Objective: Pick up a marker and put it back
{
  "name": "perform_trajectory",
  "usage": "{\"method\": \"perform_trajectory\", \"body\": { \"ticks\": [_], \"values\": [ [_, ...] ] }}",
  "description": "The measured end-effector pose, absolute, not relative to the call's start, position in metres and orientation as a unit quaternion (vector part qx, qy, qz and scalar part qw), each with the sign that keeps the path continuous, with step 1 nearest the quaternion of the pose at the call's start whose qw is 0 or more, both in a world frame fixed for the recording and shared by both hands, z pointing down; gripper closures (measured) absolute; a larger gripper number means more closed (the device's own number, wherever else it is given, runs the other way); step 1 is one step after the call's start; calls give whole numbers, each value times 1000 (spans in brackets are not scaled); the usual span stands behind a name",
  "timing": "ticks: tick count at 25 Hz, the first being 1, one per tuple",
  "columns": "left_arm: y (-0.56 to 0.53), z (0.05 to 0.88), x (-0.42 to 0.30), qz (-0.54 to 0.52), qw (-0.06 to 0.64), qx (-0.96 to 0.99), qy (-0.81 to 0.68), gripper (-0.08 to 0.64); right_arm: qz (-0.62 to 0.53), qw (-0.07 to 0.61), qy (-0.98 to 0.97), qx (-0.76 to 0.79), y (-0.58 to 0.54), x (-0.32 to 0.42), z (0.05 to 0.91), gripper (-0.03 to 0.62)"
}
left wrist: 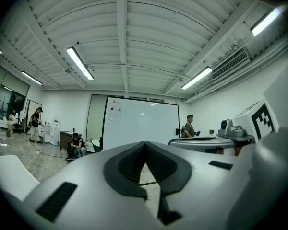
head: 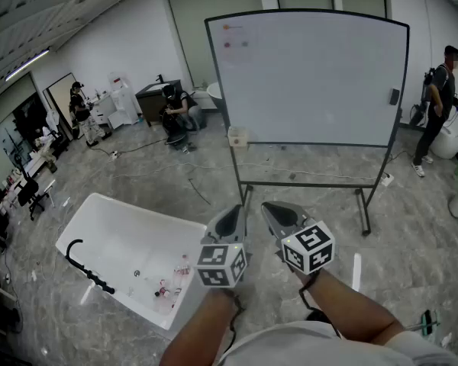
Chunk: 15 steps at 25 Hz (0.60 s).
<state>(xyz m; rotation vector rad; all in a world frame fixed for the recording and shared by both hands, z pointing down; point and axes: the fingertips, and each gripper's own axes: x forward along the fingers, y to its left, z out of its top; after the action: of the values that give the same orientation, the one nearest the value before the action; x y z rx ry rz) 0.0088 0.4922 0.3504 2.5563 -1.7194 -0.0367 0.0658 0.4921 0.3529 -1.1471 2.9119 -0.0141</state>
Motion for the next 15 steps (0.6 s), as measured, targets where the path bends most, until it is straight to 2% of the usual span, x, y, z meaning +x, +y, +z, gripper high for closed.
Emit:
{"method": "perform_trajectory", "body": {
  "ticks": [15],
  "values": [
    [477,364,1,-5,44,838,-544,558,-19,9,931,-364,479,52,364,591]
  ]
}}
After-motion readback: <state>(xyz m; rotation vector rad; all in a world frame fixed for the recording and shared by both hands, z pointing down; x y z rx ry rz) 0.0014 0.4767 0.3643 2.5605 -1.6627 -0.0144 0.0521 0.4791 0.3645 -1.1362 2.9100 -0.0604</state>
